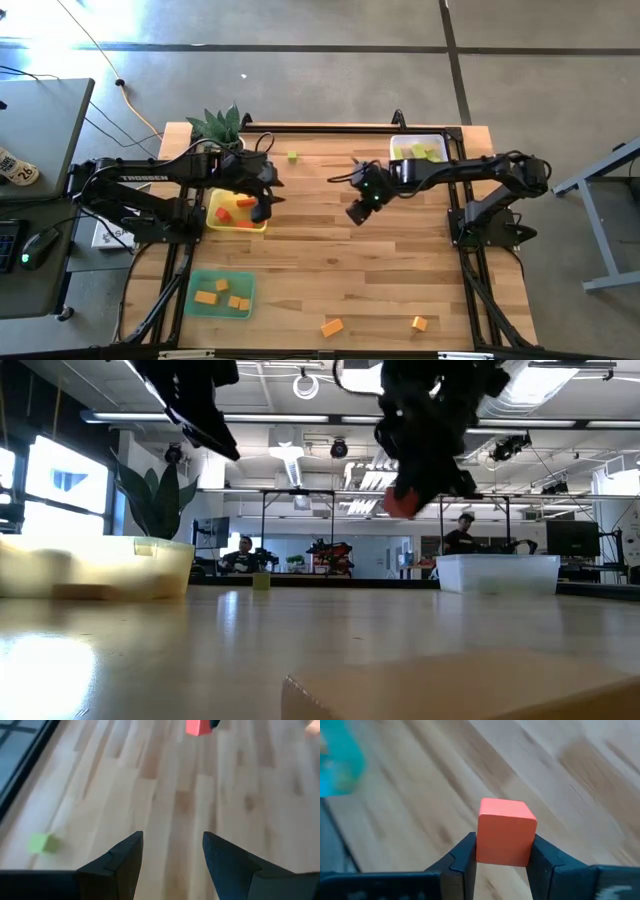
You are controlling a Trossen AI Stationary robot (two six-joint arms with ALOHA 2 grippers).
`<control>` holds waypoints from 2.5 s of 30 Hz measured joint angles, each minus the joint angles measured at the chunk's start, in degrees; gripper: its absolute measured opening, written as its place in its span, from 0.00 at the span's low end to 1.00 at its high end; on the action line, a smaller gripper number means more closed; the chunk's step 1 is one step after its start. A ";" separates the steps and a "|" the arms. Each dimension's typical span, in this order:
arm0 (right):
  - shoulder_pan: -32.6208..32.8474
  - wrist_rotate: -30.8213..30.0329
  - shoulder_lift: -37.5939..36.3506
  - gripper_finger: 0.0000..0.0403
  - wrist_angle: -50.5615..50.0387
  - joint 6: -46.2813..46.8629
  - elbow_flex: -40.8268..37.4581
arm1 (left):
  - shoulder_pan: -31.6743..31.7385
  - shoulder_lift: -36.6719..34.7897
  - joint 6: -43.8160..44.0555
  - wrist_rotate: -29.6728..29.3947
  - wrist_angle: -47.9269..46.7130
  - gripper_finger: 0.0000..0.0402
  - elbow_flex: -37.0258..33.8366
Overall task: Sort & place blocks by color
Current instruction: Put the orange block into the yellow bin
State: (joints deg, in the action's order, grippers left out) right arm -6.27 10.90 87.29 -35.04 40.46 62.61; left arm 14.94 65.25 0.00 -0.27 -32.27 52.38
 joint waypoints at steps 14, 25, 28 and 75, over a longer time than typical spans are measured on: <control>7.58 -9.69 0.00 0.26 0.21 -9.28 13.28 | 0.00 0.01 34.61 2.67 11.96 0.49 0.00; 14.01 -19.86 0.73 0.26 3.99 -9.46 14.60 | -0.84 0.01 44.68 5.68 12.77 0.49 0.00; 15.41 -20.44 2.19 0.26 5.05 -9.33 14.60 | -1.80 0.01 45.40 6.35 12.78 0.49 0.00; 14.13 -19.42 10.31 0.26 0.62 -29.20 14.60 | -8.35 22.46 68.97 6.69 36.78 0.49 0.00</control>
State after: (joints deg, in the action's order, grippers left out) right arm 7.86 -8.52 97.60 -34.41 11.27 77.21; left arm 6.59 87.70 68.98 6.42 4.51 52.38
